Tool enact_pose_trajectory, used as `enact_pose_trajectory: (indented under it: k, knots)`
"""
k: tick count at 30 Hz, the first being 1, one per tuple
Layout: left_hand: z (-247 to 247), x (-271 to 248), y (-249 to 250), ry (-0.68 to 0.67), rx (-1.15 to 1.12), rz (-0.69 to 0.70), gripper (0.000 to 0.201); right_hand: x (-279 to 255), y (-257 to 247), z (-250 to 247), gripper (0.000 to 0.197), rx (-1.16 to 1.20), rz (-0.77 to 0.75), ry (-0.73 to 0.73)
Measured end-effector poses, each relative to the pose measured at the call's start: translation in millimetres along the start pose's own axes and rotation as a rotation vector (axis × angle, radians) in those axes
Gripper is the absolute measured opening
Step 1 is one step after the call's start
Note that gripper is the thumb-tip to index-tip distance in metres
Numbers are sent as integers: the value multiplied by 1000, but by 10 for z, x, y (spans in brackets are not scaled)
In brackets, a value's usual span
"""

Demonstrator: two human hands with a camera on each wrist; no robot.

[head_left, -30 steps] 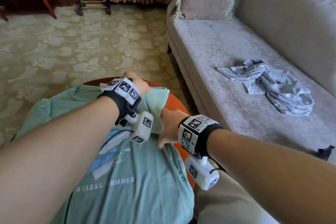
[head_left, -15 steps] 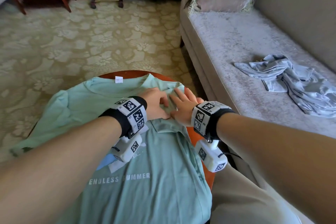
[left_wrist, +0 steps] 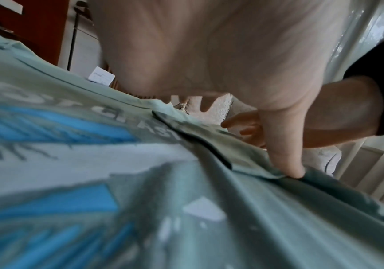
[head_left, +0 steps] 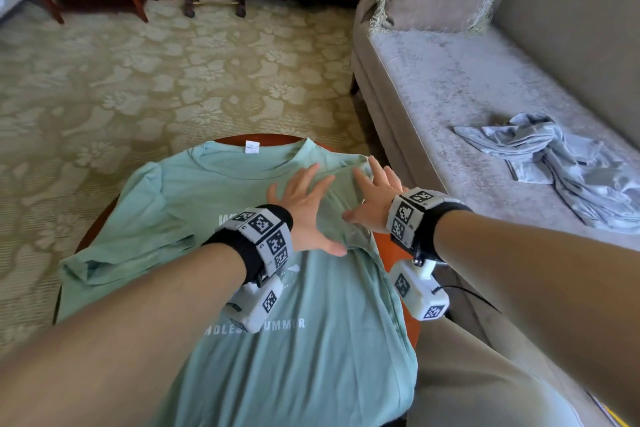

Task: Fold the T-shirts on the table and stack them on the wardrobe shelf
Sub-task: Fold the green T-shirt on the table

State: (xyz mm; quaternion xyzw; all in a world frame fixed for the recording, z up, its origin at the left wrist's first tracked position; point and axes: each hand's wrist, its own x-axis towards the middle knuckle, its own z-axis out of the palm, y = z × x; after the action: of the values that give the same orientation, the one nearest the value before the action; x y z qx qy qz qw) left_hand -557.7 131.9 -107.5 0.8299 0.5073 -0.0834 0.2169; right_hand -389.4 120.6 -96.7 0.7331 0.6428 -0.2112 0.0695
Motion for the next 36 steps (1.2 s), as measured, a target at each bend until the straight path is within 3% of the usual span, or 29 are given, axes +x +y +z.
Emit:
enact_pose_trajectory:
  k: [4,6,8,10,14,19,23,27,29,32,36]
  knots:
    - [43,-181,107,-88,-45,-133,139,-251,-59,29,96,136,86,88]
    - [84,-237,157,-110,-77,-179,139,-392,-47,73,100,103,83,101]
    - [114,-306,136,-127,-130,-208,135,-511,14,102,90,36,108,120]
    - [128,-406,46,-111,-183,-210,129,-611,67,70,78,2,179,116]
    - [47,-680,-282,31,-208,-228,113,-695,-108,-25,74,29,246,116]
    - [-187,-1044,-938,233,-137,-449,97,-586,-884,3,76,119,78,203]
    - [-168,-1384,-1469,195,-81,-575,75,-485,-1610,225,70,69,-140,147]
    - [-14,-1560,-1811,225,-151,-584,52,-503,-2084,611,86,-52,-265,-33]
    - [-21,-1601,-1900,297,-178,-575,36,-527,-2129,809,96,-96,-303,-26]
    - [-162,-1602,-2049,449,-386,-661,20,-499,-2109,878,109,-48,-242,5]
    - [-276,-1548,-2475,662,-1001,-926,31,-411,-2183,694,111,-16,-108,40]
